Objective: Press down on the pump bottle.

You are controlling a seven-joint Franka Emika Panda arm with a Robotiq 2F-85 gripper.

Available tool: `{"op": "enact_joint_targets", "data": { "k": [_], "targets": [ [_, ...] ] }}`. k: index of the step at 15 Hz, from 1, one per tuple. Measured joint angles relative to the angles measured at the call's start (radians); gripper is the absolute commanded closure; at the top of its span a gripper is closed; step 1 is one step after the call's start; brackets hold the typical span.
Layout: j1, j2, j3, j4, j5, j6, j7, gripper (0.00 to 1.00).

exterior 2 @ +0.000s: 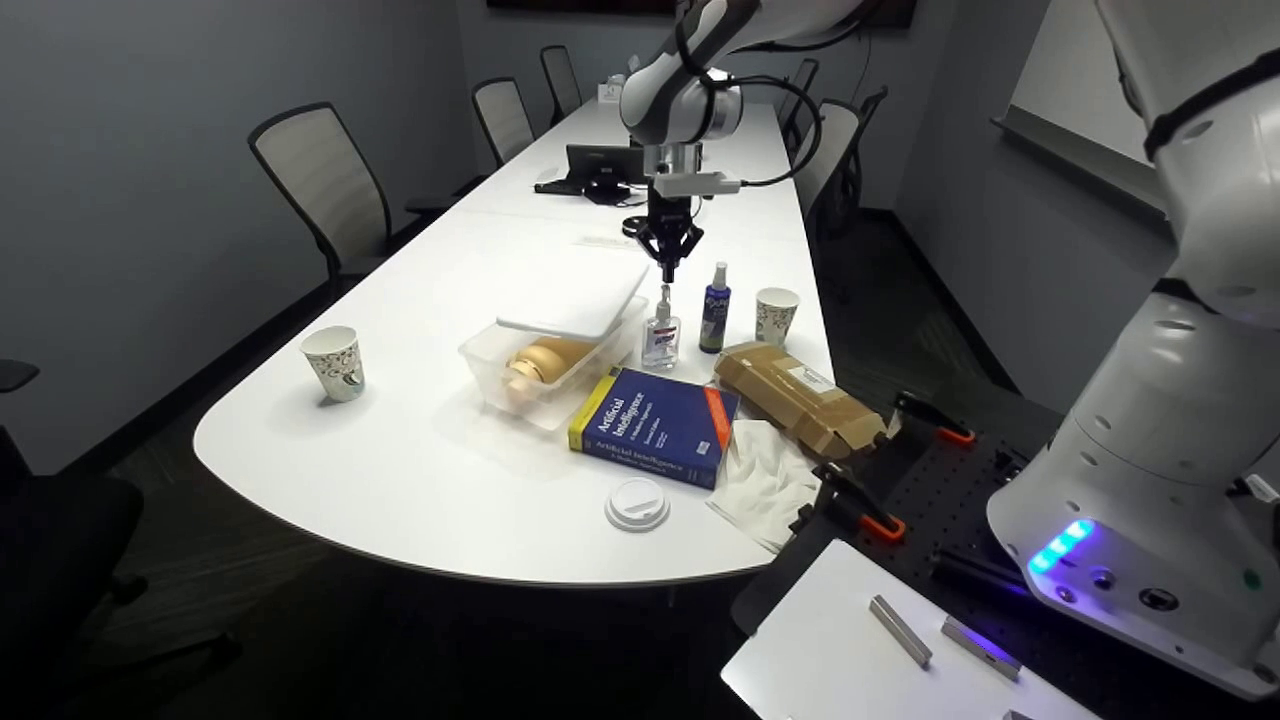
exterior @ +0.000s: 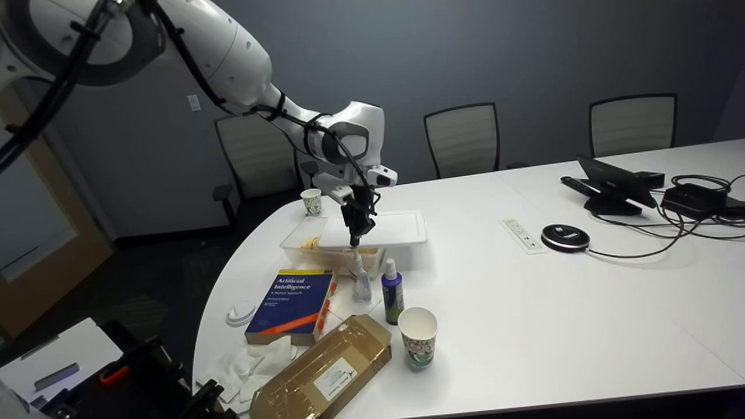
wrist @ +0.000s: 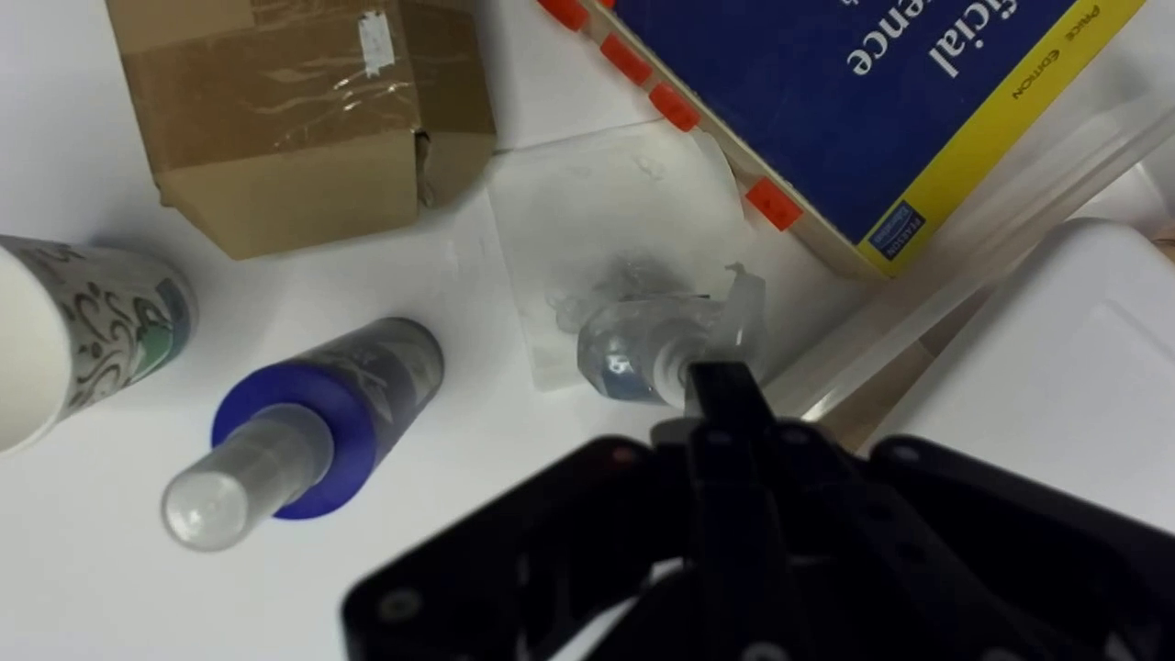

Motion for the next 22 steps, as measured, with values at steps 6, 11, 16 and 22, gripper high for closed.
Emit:
{"op": "enact_joint_targets", "data": {
  "k": [6,11,16,22],
  "targets": [
    [0.002,0.010,0.002,0.001,0.003,-0.001,0.000,1.00],
    [0.002,0.012,0.002,0.001,0.003,-0.004,0.005,1.00],
    [0.003,0.017,0.001,0.001,0.002,-0.007,0.040,1.00],
    [0.003,0.026,0.001,0.003,0.002,-0.015,0.058,1.00]
  ]
}}
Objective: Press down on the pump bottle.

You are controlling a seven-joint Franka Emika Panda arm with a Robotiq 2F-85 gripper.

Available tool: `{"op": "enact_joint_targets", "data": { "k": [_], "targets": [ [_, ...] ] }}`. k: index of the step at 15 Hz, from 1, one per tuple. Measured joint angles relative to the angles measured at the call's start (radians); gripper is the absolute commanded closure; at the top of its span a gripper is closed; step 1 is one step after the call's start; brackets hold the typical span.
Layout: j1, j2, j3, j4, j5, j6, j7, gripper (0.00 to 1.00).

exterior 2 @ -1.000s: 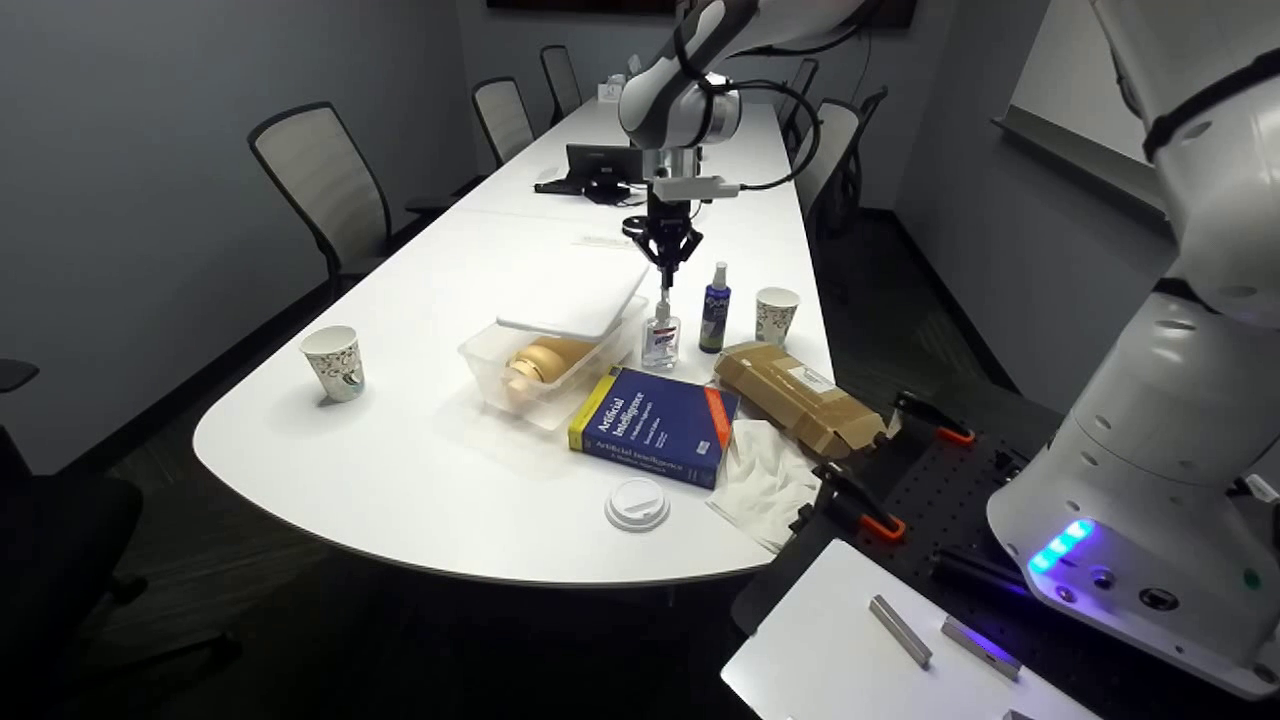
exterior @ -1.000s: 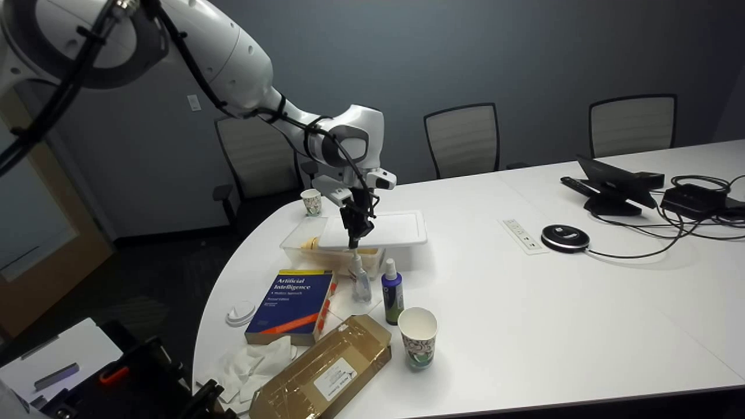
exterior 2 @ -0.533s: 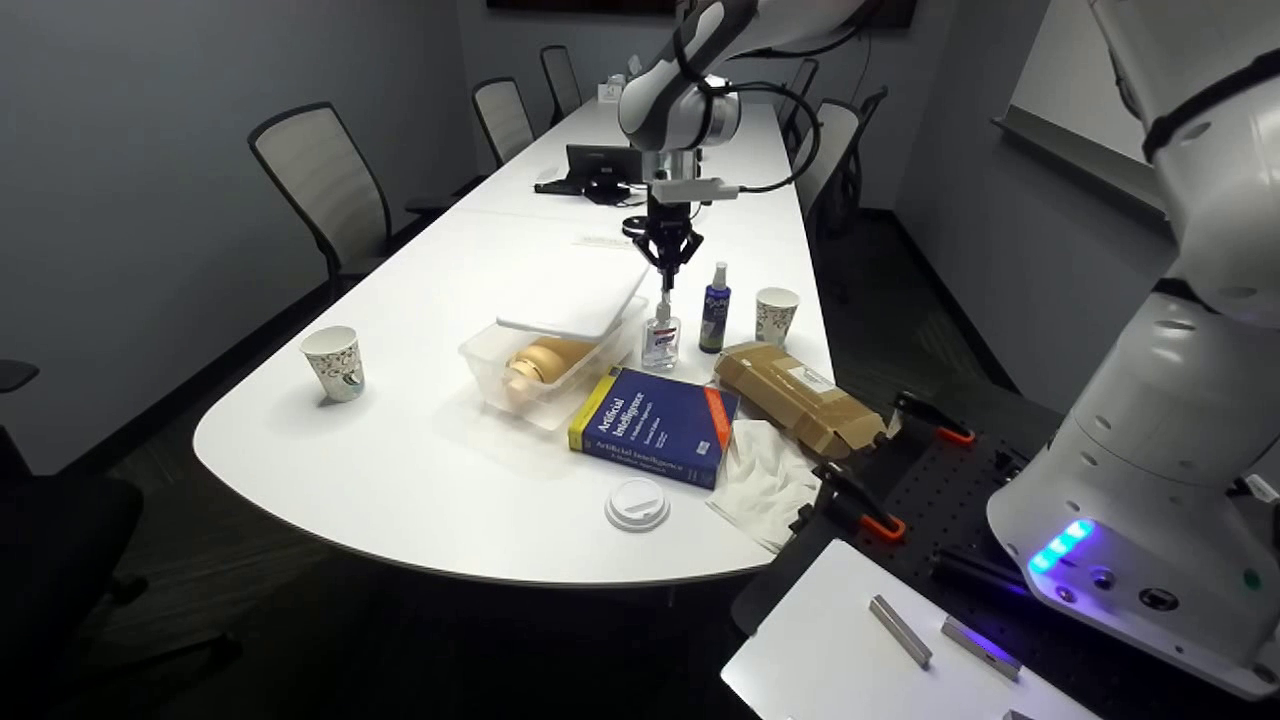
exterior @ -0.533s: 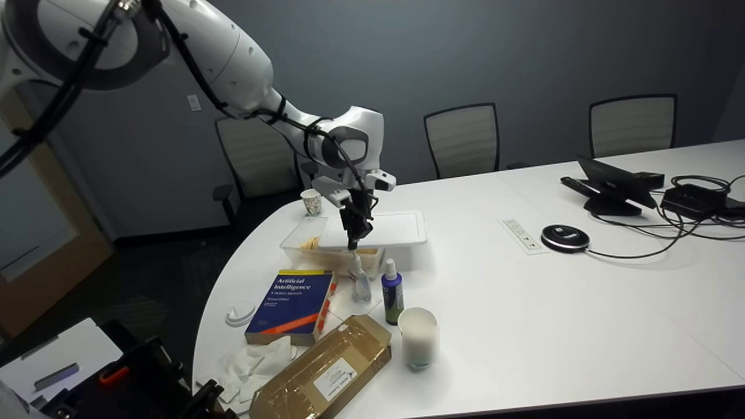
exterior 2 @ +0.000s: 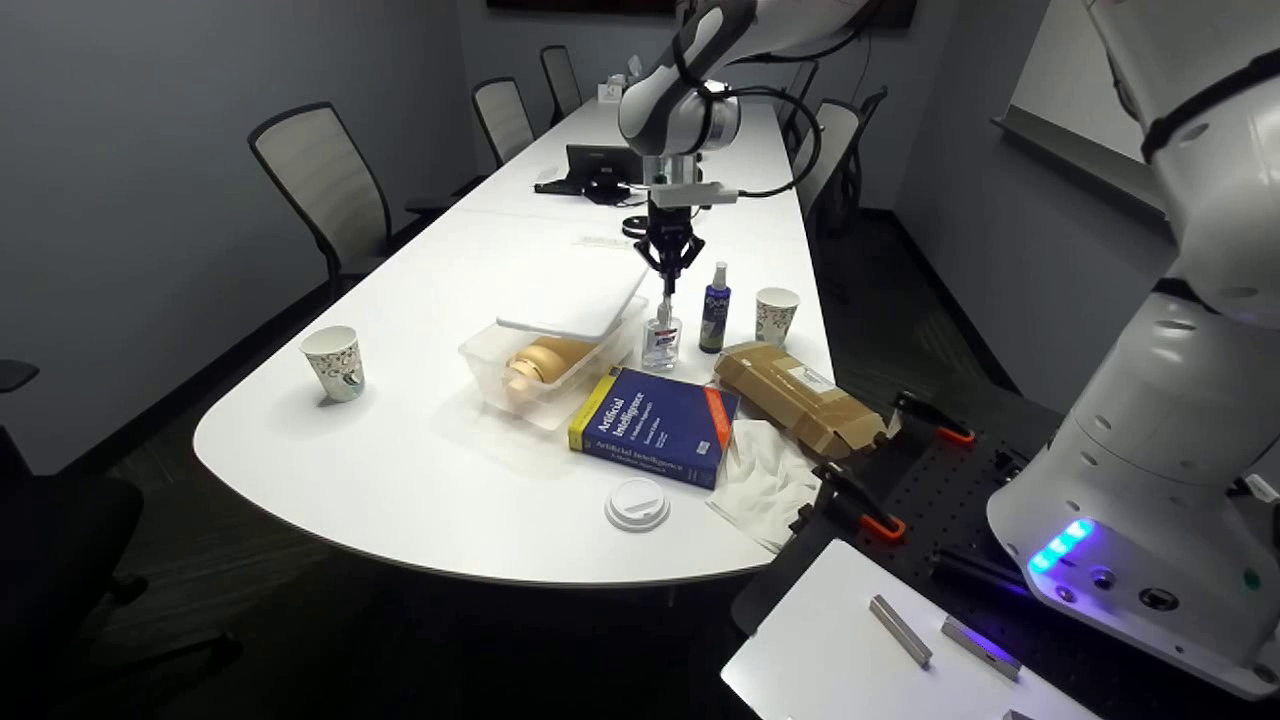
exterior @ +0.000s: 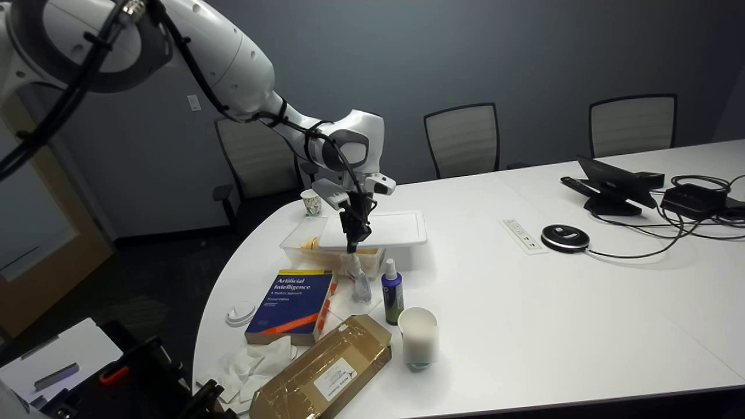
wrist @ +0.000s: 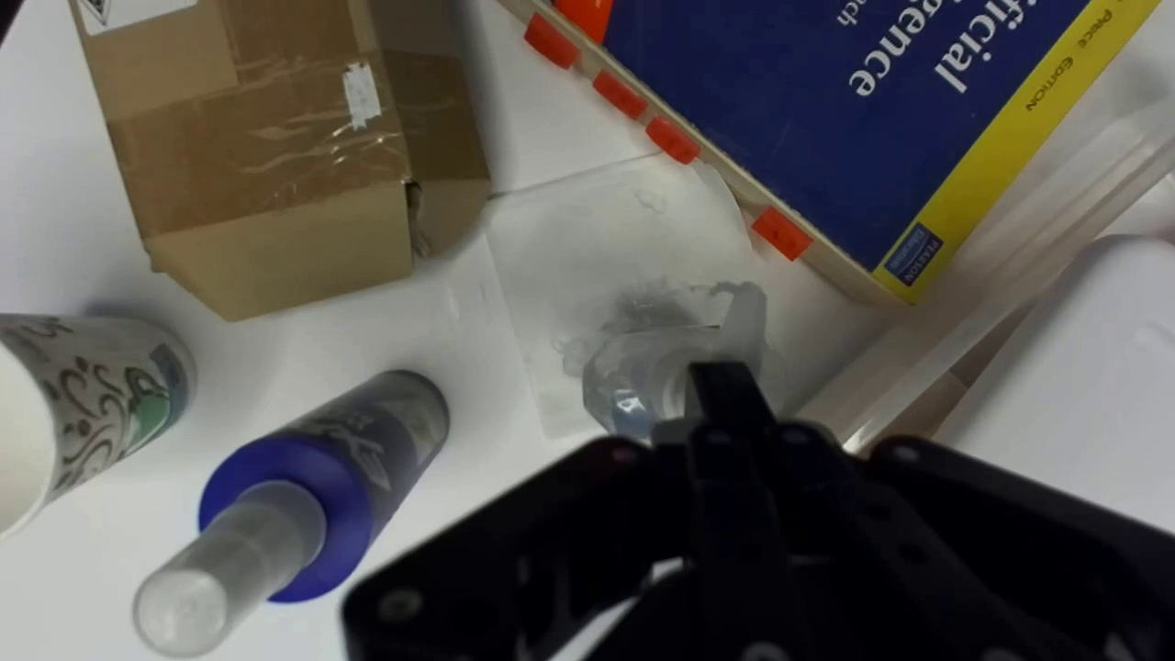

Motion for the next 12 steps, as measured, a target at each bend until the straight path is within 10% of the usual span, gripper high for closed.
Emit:
{"op": "enact_joint_targets", "data": {
  "k": [12],
  "targets": [
    [-0.001,0.027,0.000,0.039,0.007,-0.061,0.001,1.00]
  ]
}}
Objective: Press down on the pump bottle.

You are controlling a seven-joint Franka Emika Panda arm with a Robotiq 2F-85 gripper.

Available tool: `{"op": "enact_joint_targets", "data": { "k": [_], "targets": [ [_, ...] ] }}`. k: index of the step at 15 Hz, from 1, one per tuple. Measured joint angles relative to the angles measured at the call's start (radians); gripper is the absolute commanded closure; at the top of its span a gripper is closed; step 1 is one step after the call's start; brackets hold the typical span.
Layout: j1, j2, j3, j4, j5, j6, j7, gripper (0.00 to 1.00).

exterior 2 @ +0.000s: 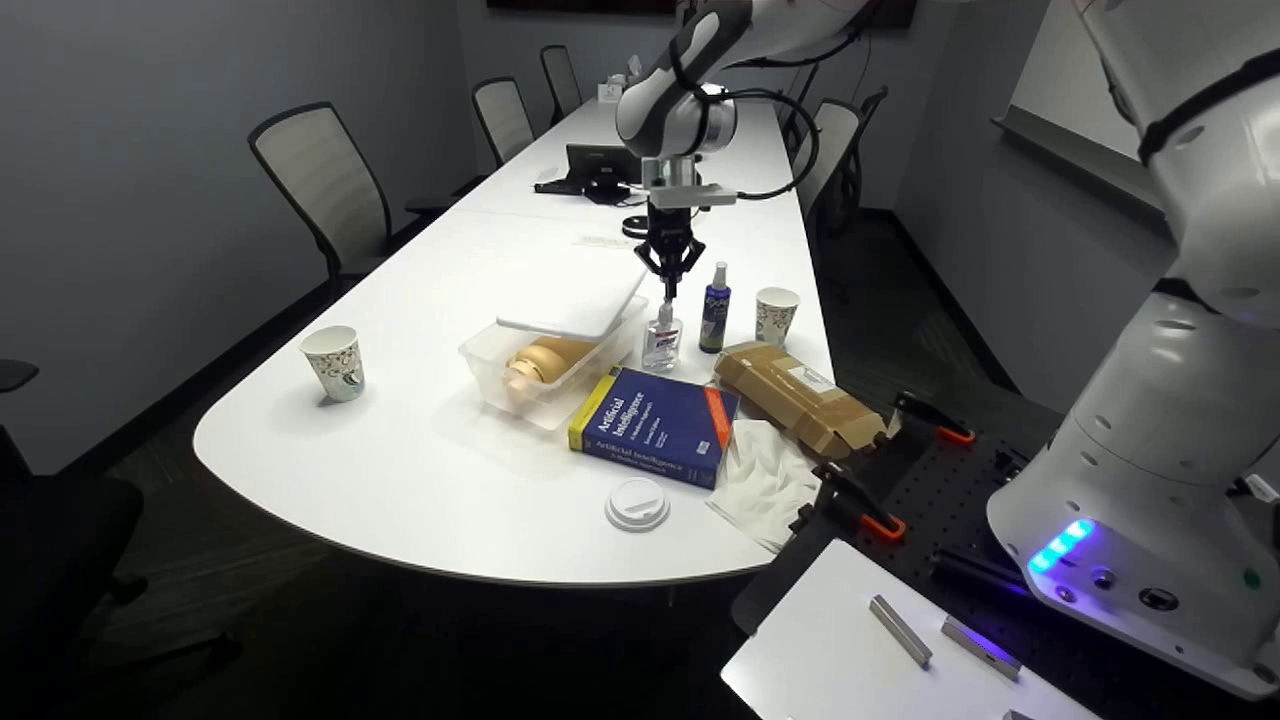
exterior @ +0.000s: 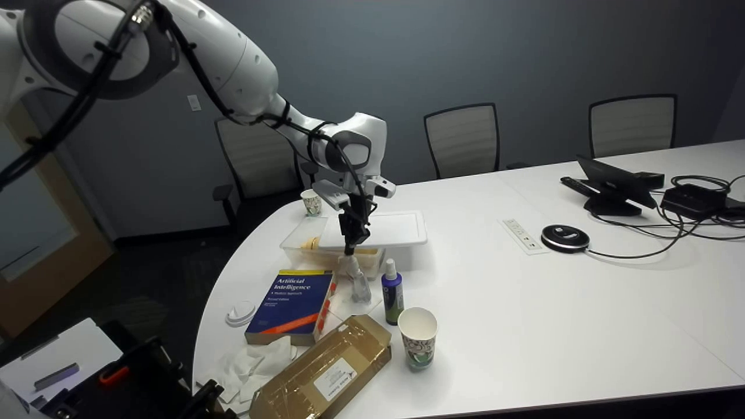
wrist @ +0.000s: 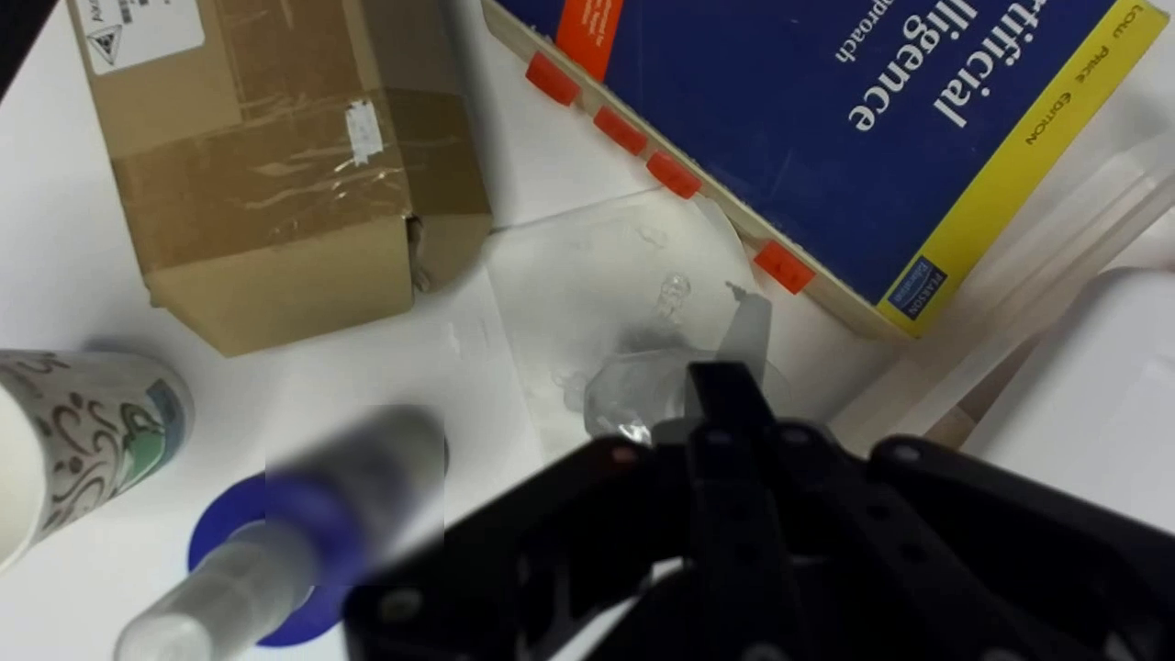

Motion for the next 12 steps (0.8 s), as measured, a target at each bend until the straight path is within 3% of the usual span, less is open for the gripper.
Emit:
{"op": "enact_joint_targets", "data": {
  "k": [12],
  "targets": [
    [0.008,0.001,0.002,0.053,0.000,-0.015,0.000,1.00]
  ]
}}
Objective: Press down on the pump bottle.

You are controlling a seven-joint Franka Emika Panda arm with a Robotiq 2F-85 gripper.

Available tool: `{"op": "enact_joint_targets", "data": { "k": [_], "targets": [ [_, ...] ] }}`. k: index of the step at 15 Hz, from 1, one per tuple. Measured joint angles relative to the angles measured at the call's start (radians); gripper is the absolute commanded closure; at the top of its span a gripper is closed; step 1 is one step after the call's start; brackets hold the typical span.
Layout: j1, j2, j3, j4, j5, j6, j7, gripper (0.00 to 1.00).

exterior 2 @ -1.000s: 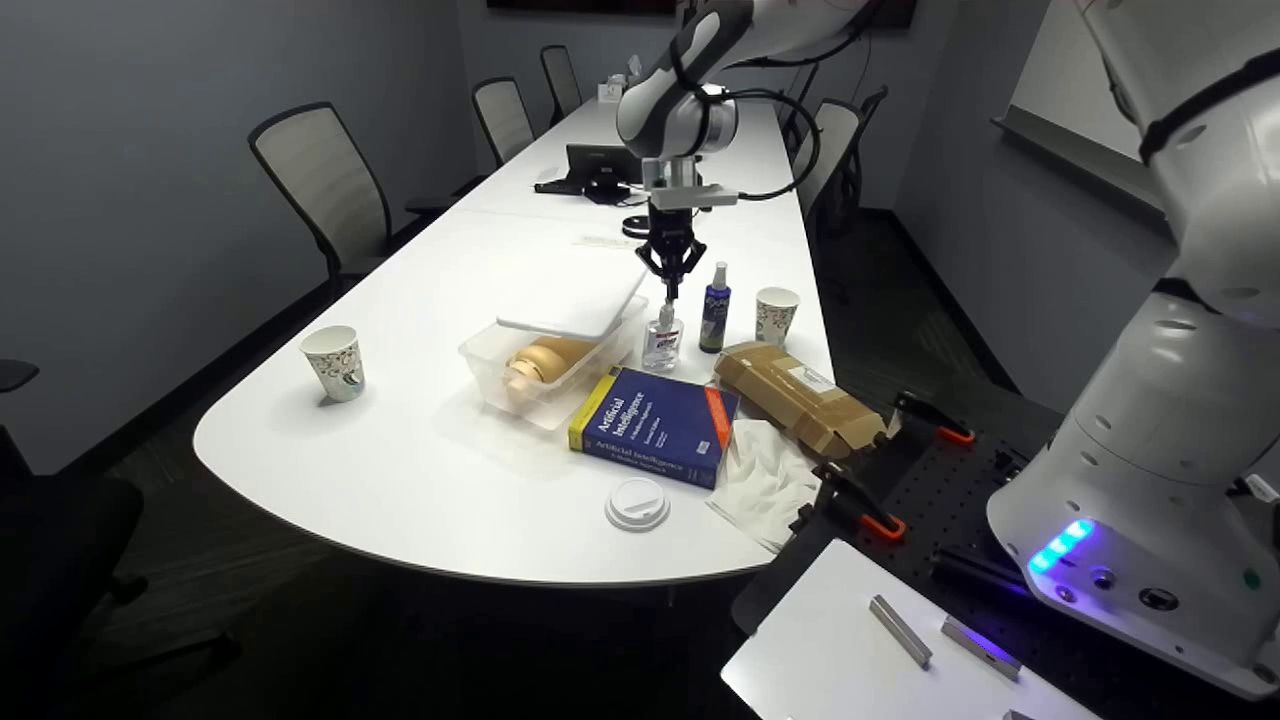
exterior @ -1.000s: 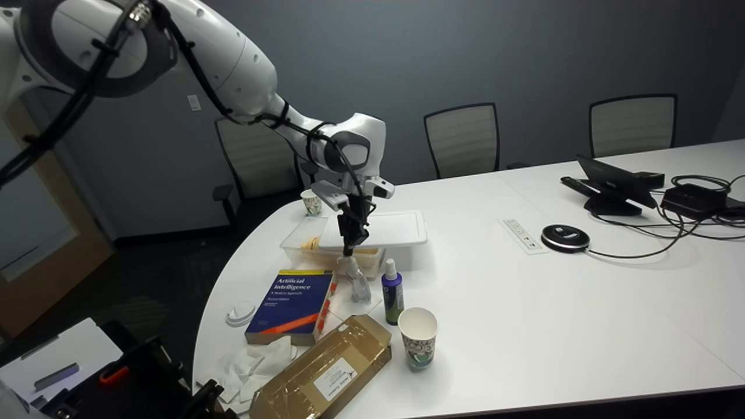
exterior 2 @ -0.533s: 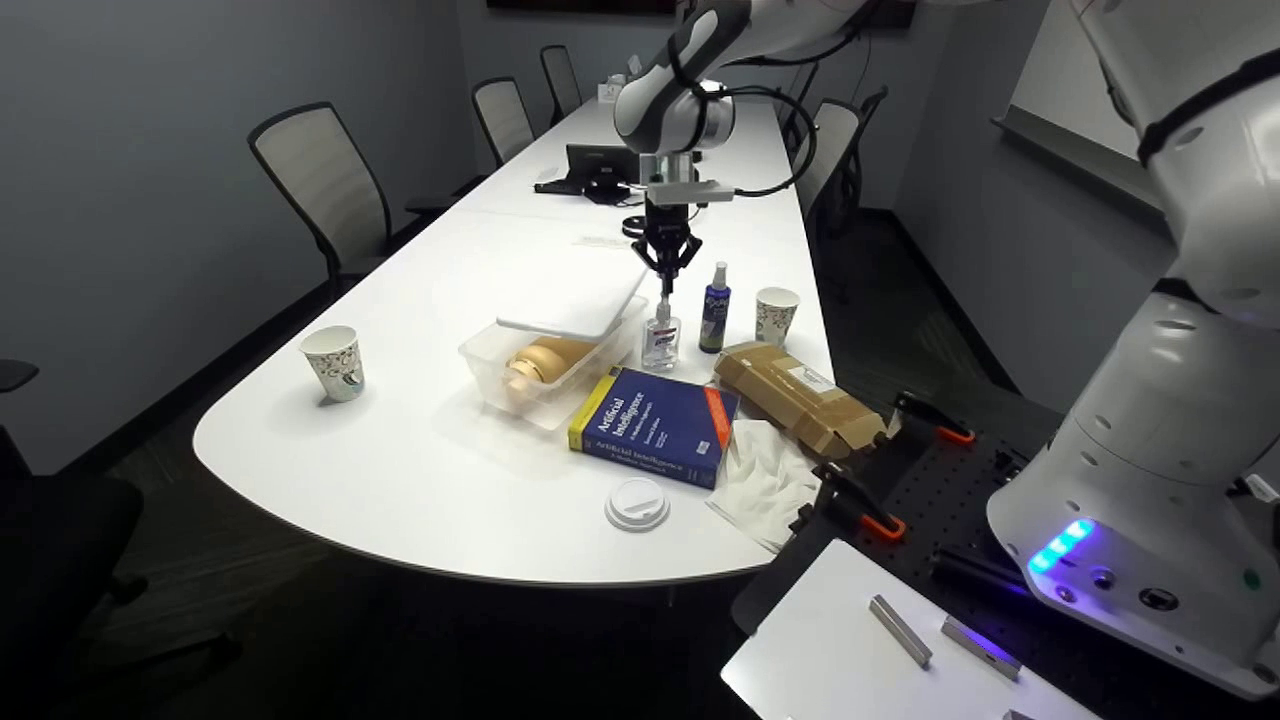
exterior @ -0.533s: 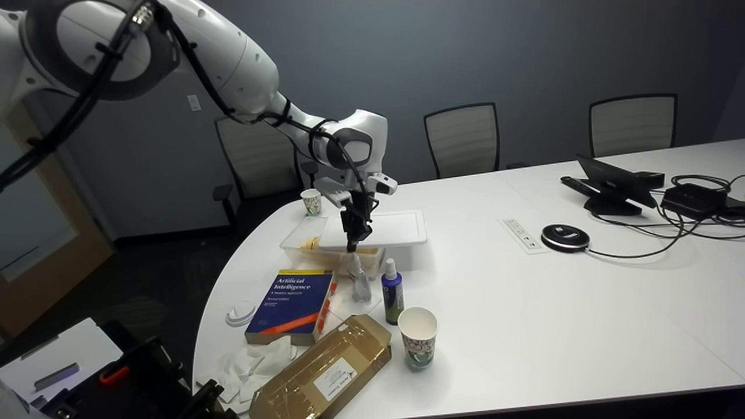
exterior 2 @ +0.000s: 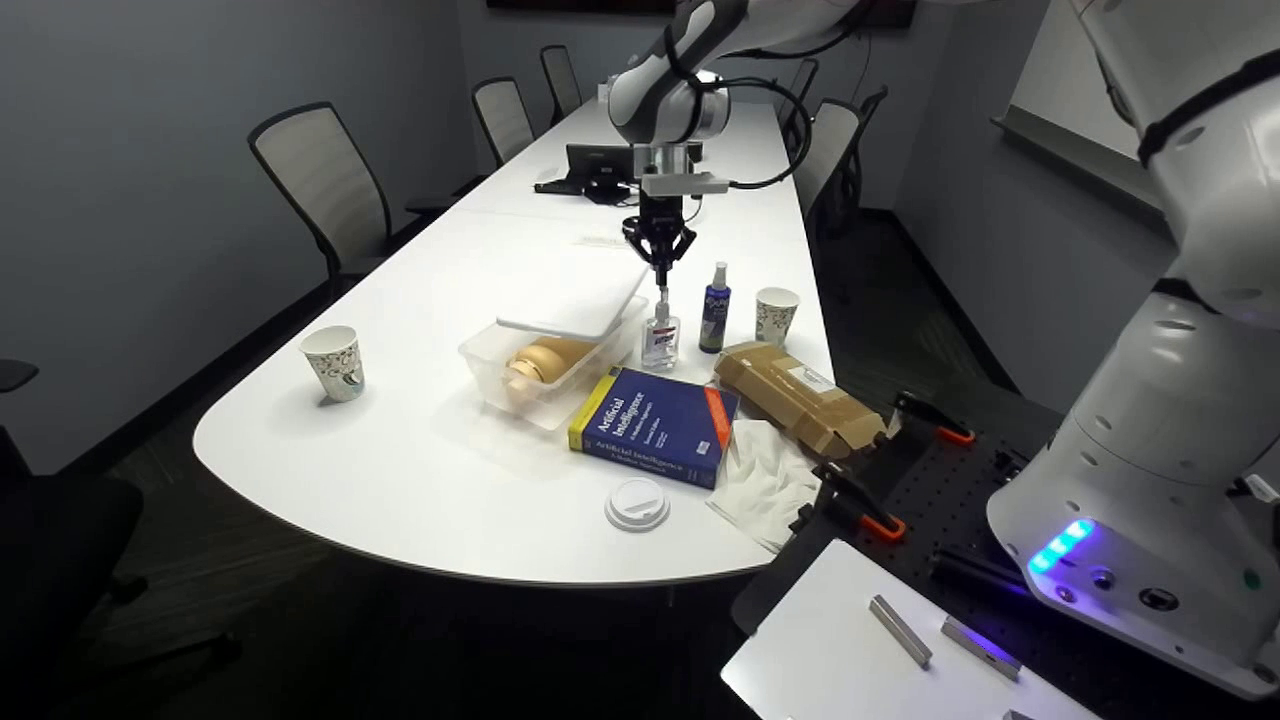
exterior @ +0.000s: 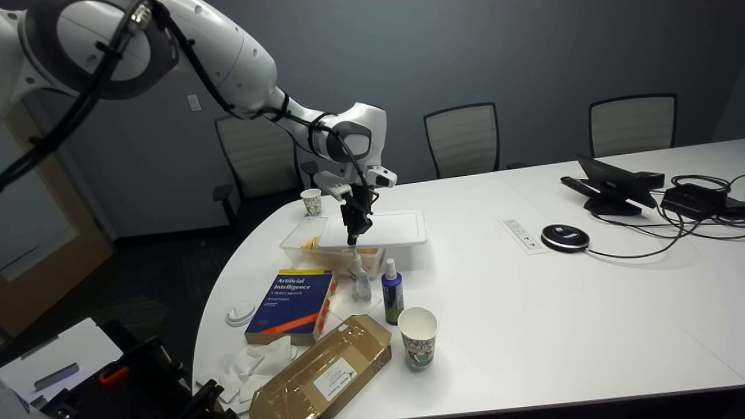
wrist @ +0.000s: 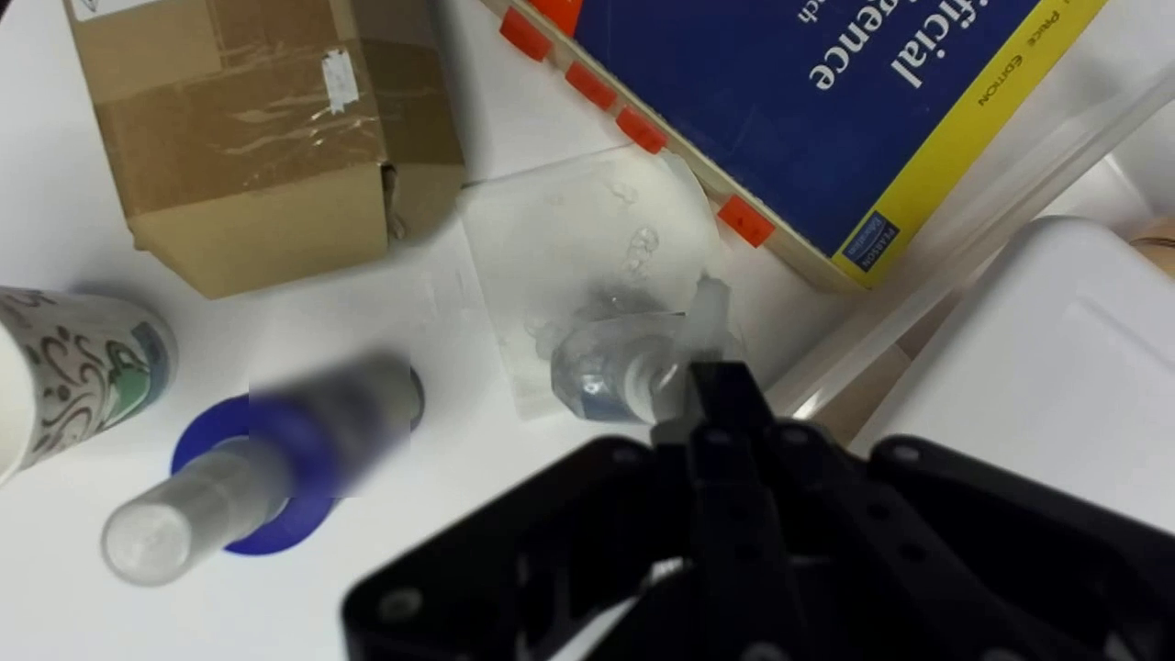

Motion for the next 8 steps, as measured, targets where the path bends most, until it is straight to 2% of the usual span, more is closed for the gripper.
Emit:
{"op": "enact_joint_targets", "data": {
  "k": [6,7,8],
  "targets": [
    [0.008,-0.079,0.000,-0.002,0.000,-0.003,0.036,1.00],
    [0.010,-0.100,0.000,-0.004,0.000,-0.006,0.043,0.74],
    [0.014,-0.122,0.000,-0.005,0.000,-0.012,0.055,0.73]
  ]
}}
